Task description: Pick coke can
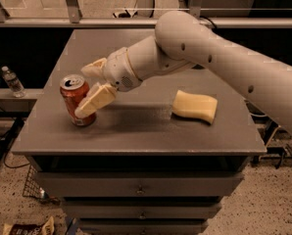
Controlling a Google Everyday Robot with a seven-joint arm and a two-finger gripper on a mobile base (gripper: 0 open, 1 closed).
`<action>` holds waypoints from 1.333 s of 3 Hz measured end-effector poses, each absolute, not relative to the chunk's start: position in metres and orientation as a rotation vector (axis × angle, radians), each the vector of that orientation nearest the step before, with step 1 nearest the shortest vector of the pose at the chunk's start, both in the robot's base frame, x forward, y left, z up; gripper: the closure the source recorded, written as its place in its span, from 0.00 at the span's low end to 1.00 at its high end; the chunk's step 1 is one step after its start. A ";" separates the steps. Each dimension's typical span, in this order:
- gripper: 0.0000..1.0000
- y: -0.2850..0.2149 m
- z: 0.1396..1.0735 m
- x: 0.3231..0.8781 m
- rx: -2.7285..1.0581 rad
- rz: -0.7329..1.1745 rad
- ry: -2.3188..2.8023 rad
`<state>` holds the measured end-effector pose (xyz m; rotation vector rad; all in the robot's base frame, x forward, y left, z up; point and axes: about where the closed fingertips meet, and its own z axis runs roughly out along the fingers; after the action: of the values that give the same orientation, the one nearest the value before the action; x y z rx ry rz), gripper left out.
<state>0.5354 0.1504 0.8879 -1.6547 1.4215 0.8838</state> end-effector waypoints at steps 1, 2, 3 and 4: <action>0.41 0.158 0.889 0.541 -1.656 0.896 1.397; 0.64 0.161 0.894 0.546 -1.647 0.903 1.377; 0.88 0.162 0.906 0.549 -1.638 0.902 1.346; 1.00 0.156 0.941 0.557 -1.647 0.827 1.282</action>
Offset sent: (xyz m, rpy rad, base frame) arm 0.0197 0.0088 0.0142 0.0623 -0.0217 0.0130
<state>0.5574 0.1556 0.9411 -1.6465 1.2818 0.8273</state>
